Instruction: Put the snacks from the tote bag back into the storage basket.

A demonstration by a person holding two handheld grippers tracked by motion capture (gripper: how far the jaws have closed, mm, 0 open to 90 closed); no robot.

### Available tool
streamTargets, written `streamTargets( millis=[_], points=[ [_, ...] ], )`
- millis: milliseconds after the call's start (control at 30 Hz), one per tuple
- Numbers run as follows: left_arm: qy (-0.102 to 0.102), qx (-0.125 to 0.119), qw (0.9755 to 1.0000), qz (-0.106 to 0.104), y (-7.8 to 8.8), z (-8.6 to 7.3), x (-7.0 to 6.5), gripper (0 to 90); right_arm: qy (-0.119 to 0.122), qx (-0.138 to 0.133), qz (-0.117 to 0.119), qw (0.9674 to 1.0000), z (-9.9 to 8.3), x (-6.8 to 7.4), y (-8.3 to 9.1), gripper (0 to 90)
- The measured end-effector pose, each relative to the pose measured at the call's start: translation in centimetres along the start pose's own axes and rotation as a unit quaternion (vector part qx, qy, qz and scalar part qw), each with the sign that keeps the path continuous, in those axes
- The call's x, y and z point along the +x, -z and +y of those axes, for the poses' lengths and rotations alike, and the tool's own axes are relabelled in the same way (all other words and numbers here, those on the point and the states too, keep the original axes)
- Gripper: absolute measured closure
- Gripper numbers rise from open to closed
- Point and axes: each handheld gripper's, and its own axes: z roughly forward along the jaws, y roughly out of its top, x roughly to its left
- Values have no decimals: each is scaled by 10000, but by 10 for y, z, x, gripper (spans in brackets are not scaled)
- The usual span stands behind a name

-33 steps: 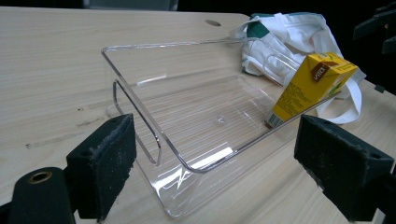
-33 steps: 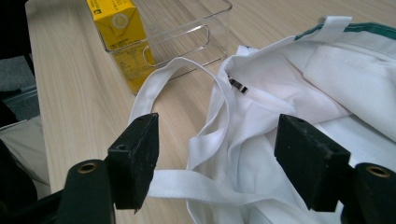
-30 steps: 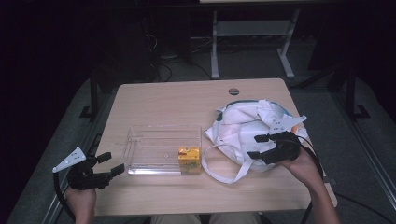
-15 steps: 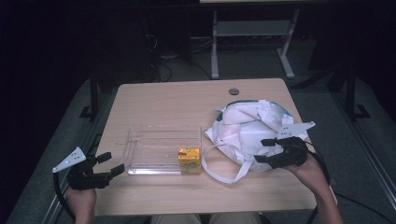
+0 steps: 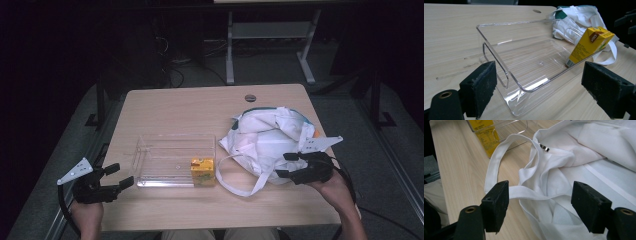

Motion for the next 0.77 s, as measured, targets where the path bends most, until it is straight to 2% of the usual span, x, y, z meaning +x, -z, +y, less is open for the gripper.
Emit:
streamTargets(
  millis=[633,767],
  points=[
    [-39,32,10000,-32,0,0,0,126,-65,-27,-120,9999,-16,4,2,301],
    [-45,31,10000,-27,0,0,1,126,14,-88,-147,9999,-20,7,4,296]
  ],
)
